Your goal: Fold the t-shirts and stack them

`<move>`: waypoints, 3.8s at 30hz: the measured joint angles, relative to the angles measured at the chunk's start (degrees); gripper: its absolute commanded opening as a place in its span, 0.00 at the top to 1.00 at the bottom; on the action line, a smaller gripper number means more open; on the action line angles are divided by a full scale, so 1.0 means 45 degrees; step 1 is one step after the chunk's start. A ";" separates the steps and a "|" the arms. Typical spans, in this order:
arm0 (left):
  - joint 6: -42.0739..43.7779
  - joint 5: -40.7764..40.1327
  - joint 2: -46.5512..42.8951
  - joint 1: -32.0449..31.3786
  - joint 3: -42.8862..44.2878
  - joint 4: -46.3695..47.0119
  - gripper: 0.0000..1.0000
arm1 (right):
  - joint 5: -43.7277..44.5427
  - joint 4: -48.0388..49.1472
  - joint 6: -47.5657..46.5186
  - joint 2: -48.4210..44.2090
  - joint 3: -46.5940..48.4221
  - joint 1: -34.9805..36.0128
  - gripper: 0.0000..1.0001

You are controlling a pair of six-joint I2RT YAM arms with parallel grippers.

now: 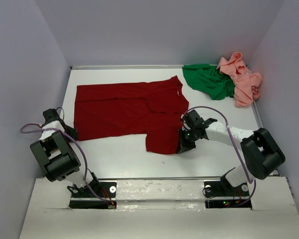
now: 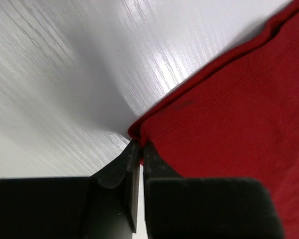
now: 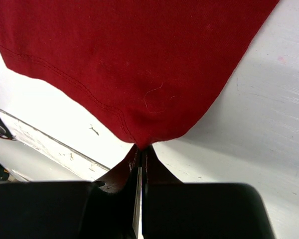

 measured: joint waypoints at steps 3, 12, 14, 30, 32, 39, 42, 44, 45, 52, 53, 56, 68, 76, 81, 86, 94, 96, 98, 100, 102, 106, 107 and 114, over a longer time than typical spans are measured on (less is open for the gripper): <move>-0.0029 0.0024 0.0000 0.0000 0.0000 0.0034 1.00 | 0.0000 0.0000 -0.0019 0.0000 0.0000 0.0000 1.00; -0.0058 0.0117 -0.0257 0.0000 -0.0083 -0.0102 1.00 | 0.0277 -0.0782 -0.0019 -0.0185 0.0748 0.0000 1.00; -0.0058 0.0112 -0.0427 0.0000 -0.0078 -0.0151 1.00 | 0.0457 -0.1098 -0.0039 -0.0359 0.1350 0.0000 1.00; -0.0170 0.0325 -0.0563 0.0000 0.1375 -0.0986 1.00 | 0.0884 -0.2356 -0.1088 0.0316 0.5391 -0.1564 1.00; -0.0253 0.0364 -0.0423 -0.0005 0.1598 -0.0986 1.00 | 0.0845 -0.2404 -0.1282 0.0719 0.5926 -0.1865 1.00; -0.0593 0.0491 0.0170 -0.0136 0.2191 -0.1069 1.00 | 0.0612 -0.2793 -0.1880 0.2288 0.7951 -0.2511 1.00; -0.0733 0.0491 0.0316 -0.0330 0.2404 -0.1137 1.00 | 0.0525 -0.2929 -0.2059 0.2861 0.8806 -0.2603 1.00; -0.0777 0.0466 0.0539 -0.0573 0.2759 -0.1229 1.00 | 0.0461 -0.2982 -0.2142 0.3138 0.9262 -0.2652 1.00; -0.0792 0.0398 0.0738 -0.0738 0.3075 -0.1345 1.00 | 0.0413 -0.3036 -0.2181 0.3293 0.9510 -0.2671 1.00; -0.0918 0.0058 0.1880 -0.1719 0.4906 -0.1627 1.00 | 0.0306 -0.3201 -0.2404 0.4104 1.0676 -0.3050 1.00; -0.0976 0.0039 0.1943 -0.1807 0.5061 -0.1661 1.00 | 0.0296 -0.3220 -0.2429 0.4187 1.0783 -0.3109 1.00; -0.1064 -0.0044 0.2147 -0.1836 0.5518 -0.1851 1.00 | 0.0262 -0.3303 -0.2501 0.4634 1.1361 -0.3298 1.00; -0.1253 -0.0248 0.3288 -0.1836 0.6975 -0.2293 1.00 | 0.0000 -0.3823 -0.2958 0.6373 1.3804 -0.3963 1.00; -0.1428 -0.0282 0.3934 -0.1836 0.7475 -0.2322 1.00 | -0.0019 -0.4163 -0.3007 0.7242 1.5164 -0.4182 1.00; -0.1520 -0.0272 0.4274 -0.1841 0.8000 -0.2438 1.00 | -0.0034 -0.4313 -0.3007 0.7951 1.6281 -0.4216 1.00; -0.1559 -0.0287 0.4609 -0.1841 0.8442 -0.2535 1.00 | -0.0039 -0.4415 -0.2997 0.8646 1.7272 -0.4328 1.00; -0.1627 -0.0296 0.5246 -0.1870 0.9068 -0.2705 1.00 | -0.0058 -0.4571 -0.2934 0.9466 1.8306 -0.4619 1.00; -0.1637 -0.0296 0.5362 -0.1885 0.9219 -0.2749 1.00 | -0.0063 -0.4595 -0.2909 0.9617 1.8501 -0.4692 1.00; -0.1647 -0.0306 0.5547 -0.1928 0.9452 -0.2817 1.00 | -0.0063 -0.4605 -0.2900 0.9758 1.8680 -0.4755 1.00; -0.1642 -0.0325 0.5673 -0.1977 0.9583 -0.2817 1.00 | -0.0083 -0.4609 -0.2900 0.9874 1.8841 -0.4809 1.00; -0.1642 -0.0340 0.5799 -0.2030 0.9738 -0.2851 1.00 | -0.0112 -0.4595 -0.2900 0.9991 1.8967 -0.4838 1.00; -0.1642 -0.0374 0.6130 -0.2152 1.0180 -0.2968 1.00 | -0.0151 -0.4595 -0.2900 1.0156 1.9001 -0.4862 1.00; -0.1637 -0.0384 0.6188 -0.2176 1.0282 -0.2987 1.00 | -0.0165 -0.4595 -0.2900 1.0190 1.9006 -0.4862 1.00; -0.1637 -0.0432 0.6795 -0.2404 1.1171 -0.3133 1.00 | -0.0253 -0.4600 -0.2890 1.0418 1.9103 -0.4867 1.00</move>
